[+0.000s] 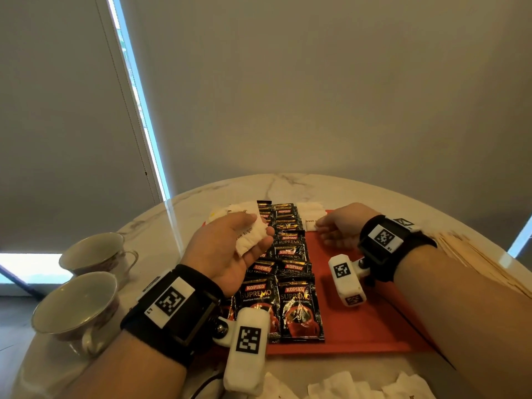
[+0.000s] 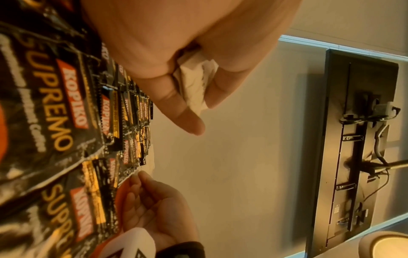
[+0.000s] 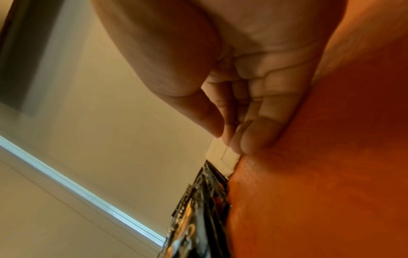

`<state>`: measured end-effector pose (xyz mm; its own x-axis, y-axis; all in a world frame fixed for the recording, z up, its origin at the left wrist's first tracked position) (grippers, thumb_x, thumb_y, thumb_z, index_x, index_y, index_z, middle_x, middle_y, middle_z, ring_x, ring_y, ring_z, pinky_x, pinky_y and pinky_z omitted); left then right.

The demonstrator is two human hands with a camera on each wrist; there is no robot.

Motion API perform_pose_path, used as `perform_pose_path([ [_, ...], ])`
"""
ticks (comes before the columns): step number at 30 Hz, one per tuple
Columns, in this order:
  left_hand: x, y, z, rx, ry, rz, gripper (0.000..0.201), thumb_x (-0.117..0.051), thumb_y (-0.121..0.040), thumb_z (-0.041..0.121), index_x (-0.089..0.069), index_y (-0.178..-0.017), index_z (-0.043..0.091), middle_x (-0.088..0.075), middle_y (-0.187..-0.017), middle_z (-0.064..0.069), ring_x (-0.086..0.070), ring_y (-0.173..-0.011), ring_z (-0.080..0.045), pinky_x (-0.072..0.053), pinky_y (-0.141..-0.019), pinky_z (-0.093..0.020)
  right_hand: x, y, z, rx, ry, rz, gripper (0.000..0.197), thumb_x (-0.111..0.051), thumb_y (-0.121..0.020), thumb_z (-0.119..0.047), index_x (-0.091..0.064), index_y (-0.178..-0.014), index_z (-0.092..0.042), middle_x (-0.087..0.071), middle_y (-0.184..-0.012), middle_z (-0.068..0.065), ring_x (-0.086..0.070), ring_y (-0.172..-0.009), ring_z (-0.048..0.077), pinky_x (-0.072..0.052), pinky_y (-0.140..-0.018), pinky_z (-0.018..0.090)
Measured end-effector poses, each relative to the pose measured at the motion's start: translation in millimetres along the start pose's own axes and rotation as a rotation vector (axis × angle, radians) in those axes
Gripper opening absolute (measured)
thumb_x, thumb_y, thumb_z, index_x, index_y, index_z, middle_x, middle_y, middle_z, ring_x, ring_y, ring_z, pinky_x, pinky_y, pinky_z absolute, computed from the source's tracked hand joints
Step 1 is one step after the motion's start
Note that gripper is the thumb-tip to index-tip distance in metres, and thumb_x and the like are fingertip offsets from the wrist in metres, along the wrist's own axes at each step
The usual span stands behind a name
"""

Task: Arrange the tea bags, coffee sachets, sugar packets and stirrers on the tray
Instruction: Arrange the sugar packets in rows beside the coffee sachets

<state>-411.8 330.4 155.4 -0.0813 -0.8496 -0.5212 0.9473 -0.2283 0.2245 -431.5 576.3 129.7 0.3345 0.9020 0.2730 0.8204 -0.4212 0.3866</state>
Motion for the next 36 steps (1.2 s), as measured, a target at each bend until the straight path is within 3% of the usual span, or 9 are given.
perform_pose_path([
  [3,-2.1,2.2,0.2,0.01,0.026,-0.021,0.027,-0.055,-0.099,0.0,-0.058,-0.126,0.0,-0.073,-0.11,-0.027,-0.078,-0.074,-0.031,-0.064,-0.059,-0.032,-0.3,9.3,0.7,0.008,-0.11,-0.024,0.015,-0.06,-0.099,-0.006,-0.068,-0.11,0.002,-0.065,-0.08,0.009,-0.061,-0.066,0.017,-0.054,-0.059,0.029],
  [7,-9.2,5.5,-2.6,0.026,-0.068,-0.101,0.018,-0.059,-0.101,0.004,-0.064,-0.118,-0.001,-0.078,-0.1,-0.022,-0.079,-0.08,-0.029,-0.064,-0.059,-0.03,-18.8,46.3,-10.2,0.143,-0.332,-0.202,0.014,-0.066,-0.095,-0.01,-0.069,-0.104,-0.001,-0.066,-0.08,0.007,-0.06,-0.063,0.015,-0.051,-0.062,0.028],
  [13,-10.3,10.0,-0.5,-0.038,-0.152,-0.133,0.017,-0.073,-0.093,0.014,-0.073,-0.105,0.002,-0.079,-0.098,-0.019,-0.077,-0.081,-0.024,-0.057,-0.049,-0.022,-55.8,95.6,-16.4,0.349,-0.234,-0.456,0.036,-0.079,-0.08,-0.036,-0.073,-0.103,-0.009,-0.068,-0.085,0.005,-0.059,-0.063,0.011,-0.049,-0.058,0.025],
  [15,-7.9,9.5,1.3,-0.07,-0.176,-0.115,0.015,-0.077,-0.089,0.018,-0.075,-0.099,0.006,-0.079,-0.096,-0.015,-0.076,-0.081,-0.024,-0.055,-0.048,-0.021,-59.4,99.1,-14.2,0.369,-0.229,-0.465,0.043,-0.081,-0.072,-0.035,-0.071,-0.103,-0.008,-0.069,-0.086,0.005,-0.059,-0.063,0.011,-0.05,-0.057,0.025],
  [21,-9.6,9.5,-1.3,-0.071,-0.211,-0.142,0.029,-0.084,-0.071,0.019,-0.075,-0.096,0.005,-0.079,-0.089,-0.011,-0.075,-0.071,-0.018,-0.057,-0.051,-0.022,-52.9,96.5,-15.3,0.413,-0.215,-0.405,0.002,-0.072,-0.09,-0.009,-0.071,-0.09,-0.008,-0.071,-0.082,0.007,-0.06,-0.063,0.013,-0.054,-0.055,0.028],
  [26,-5.6,6.6,-1.4,-0.066,-0.212,-0.104,0.023,-0.079,-0.079,-0.007,-0.073,-0.1,-0.005,-0.079,-0.097,-0.018,-0.078,-0.077,-0.025,-0.059,-0.054,-0.023,-49.9,90.0,-12.1,0.362,-0.385,-0.406,0.006,-0.063,-0.093,-0.002,-0.065,-0.09,-0.007,-0.066,-0.071,0.006,-0.059,-0.059,0.014,-0.056,-0.053,0.027],
  [29,-3.8,5.1,0.4,-0.094,-0.228,-0.093,0.023,-0.08,-0.078,-0.005,-0.073,-0.1,-0.003,-0.08,-0.098,-0.016,-0.079,-0.08,-0.026,-0.059,-0.053,-0.023,-52.6,89.5,-11.0,0.357,-0.449,-0.441,0.007,-0.06,-0.095,-0.003,-0.064,-0.091,-0.008,-0.067,-0.073,0.006,-0.06,-0.06,0.014,-0.057,-0.055,0.028],
  [32,-3.1,4.8,0.9,-0.128,-0.275,-0.079,0.023,-0.082,-0.078,-0.001,-0.074,-0.1,-0.001,-0.08,-0.099,-0.015,-0.078,-0.079,-0.024,-0.058,-0.053,-0.023,-56.1,91.2,-11.1,0.398,-0.417,-0.497,0.014,-0.071,-0.086,-0.011,-0.068,-0.1,-0.008,-0.071,-0.082,0.006,-0.062,-0.062,0.014,-0.057,-0.057,0.029],
  [36,-4.1,4.5,-0.9,-0.112,-0.235,-0.049,0.018,-0.08,-0.086,0.012,-0.075,-0.102,0.005,-0.08,-0.096,-0.013,-0.076,-0.072,-0.02,-0.058,-0.051,-0.024,-53.2,90.2,-11.7,0.453,-0.365,-0.452,0.018,-0.076,-0.081,-0.01,-0.068,-0.096,-0.005,-0.071,-0.082,0.007,-0.062,-0.063,0.012,-0.057,-0.056,0.026],
])
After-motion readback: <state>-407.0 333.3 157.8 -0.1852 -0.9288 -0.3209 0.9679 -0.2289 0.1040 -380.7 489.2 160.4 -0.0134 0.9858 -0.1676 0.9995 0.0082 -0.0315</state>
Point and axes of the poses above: each hand's wrist, its own y-axis away from the middle knuckle, its own x-axis out of the back of the hand, z = x × y, the point moved 6 cm from there along -y, towards the middle knuckle
